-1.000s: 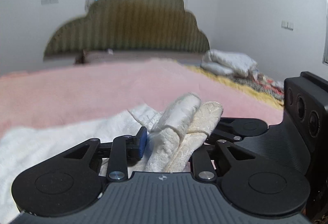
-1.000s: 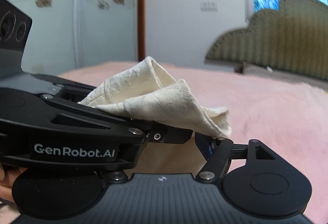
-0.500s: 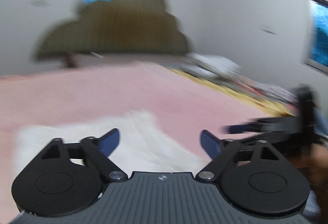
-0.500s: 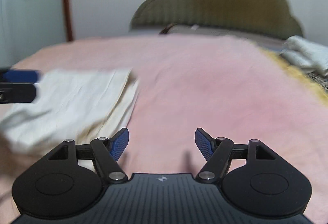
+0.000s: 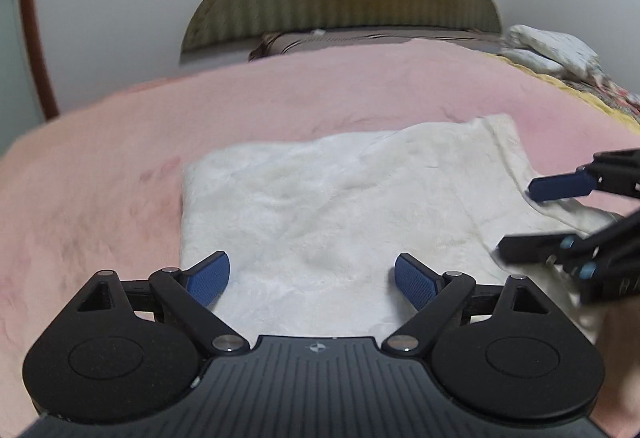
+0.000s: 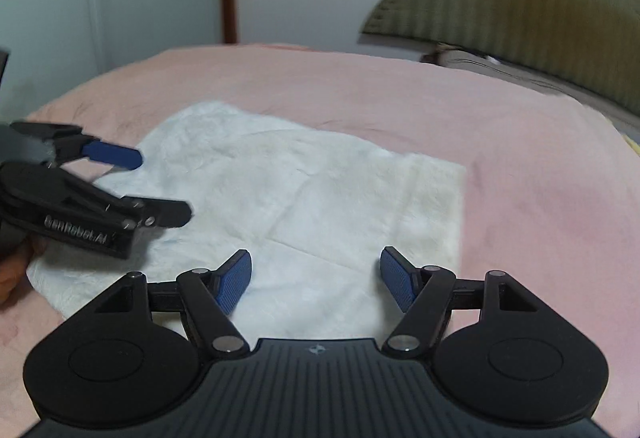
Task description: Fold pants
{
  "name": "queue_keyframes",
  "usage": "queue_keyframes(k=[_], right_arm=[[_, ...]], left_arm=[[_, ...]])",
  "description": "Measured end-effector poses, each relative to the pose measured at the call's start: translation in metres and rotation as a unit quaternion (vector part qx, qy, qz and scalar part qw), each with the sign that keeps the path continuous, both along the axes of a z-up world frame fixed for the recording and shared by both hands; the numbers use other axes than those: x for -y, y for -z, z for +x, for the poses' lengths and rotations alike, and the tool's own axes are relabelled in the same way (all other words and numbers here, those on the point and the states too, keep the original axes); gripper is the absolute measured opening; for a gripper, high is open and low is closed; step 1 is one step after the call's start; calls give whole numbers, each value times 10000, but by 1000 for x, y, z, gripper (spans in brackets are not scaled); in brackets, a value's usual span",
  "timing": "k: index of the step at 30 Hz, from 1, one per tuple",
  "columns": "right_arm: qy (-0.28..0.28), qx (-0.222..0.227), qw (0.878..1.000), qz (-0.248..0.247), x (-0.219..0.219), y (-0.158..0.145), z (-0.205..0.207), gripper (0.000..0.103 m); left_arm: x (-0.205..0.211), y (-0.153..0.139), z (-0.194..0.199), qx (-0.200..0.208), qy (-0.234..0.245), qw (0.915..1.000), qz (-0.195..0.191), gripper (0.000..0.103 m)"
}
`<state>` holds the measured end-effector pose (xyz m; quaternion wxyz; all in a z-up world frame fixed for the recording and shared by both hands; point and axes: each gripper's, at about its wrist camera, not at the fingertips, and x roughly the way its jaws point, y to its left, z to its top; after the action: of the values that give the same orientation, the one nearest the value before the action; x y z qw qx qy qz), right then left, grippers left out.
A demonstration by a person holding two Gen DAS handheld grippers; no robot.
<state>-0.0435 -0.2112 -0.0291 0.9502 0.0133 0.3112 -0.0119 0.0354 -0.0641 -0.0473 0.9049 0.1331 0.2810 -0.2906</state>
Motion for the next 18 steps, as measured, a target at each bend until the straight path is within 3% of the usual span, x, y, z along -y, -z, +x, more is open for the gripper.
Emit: queue_keyframes(k=[4, 7, 12, 16, 18], right_arm=[[254, 338, 9965, 722, 38, -12, -25, 71], [593, 164, 9859, 1556, 78, -2, -27, 72], [394, -202, 9542, 2958, 120, 26, -20, 73], [-231, -258, 9308, 3638, 130, 34, -11, 73], [-418, -367, 9304, 3623, 129, 38, -2, 73]], left_arm=[[-21, -13, 6, -47, -170, 9991, -382, 95], [-45, -16, 27, -682, -263, 9942, -785, 94], [-84, 0, 63, -1975, -286, 9683, -1500, 94], [-96, 7, 75, -2294, 114, 9511, -2068, 99], [-97, 12, 78, -2458, 318, 9401, -2341, 101]])
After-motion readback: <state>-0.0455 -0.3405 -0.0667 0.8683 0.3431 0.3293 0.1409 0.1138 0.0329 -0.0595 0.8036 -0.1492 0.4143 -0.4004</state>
